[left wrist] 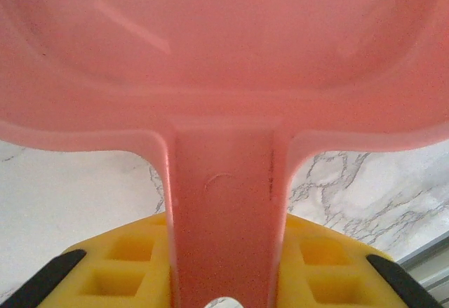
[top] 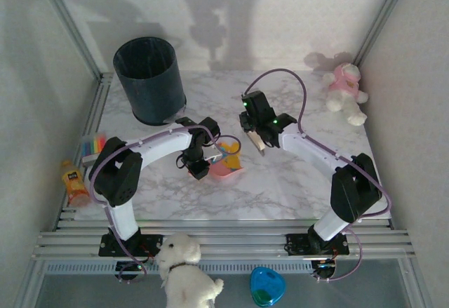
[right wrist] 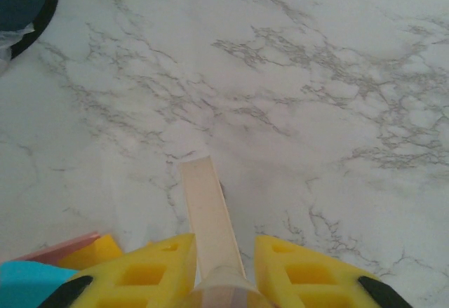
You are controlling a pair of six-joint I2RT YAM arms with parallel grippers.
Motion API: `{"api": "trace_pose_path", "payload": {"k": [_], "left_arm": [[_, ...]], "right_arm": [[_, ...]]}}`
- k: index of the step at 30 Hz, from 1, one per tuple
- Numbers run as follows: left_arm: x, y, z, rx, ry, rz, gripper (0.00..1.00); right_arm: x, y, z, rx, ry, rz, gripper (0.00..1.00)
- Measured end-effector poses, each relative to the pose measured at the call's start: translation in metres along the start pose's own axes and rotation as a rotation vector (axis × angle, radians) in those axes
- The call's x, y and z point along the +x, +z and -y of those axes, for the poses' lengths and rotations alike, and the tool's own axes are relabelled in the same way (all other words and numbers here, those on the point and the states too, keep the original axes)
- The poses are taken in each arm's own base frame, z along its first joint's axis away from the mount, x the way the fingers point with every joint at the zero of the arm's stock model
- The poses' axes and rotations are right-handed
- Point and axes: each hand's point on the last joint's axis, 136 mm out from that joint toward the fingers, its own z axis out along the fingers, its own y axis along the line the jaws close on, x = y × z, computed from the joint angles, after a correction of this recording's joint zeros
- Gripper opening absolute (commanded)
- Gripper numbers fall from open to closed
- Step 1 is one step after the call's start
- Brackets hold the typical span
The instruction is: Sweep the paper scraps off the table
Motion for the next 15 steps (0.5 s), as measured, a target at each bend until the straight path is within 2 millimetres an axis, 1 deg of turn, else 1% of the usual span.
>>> {"api": "trace_pose_path", "payload": {"k": [7,12,15], "left_arm": [[0.0,0.0,0.0,0.0,0.0,0.0,0.0],[0.0,0.0,0.0,0.0,0.0,0.0,0.0],[0.0,0.0,0.0,0.0,0.0,0.0,0.0]], "right_arm": [[0.01,0.007,-0.002,-0.006,-0.005,0.004,0.0],[0.014,0.006,-0.014,-0.043,-0.029,0.023,0.0],[0.017,0.004,-0.018,-0.054,-0.035,0.022,0.0]]}}
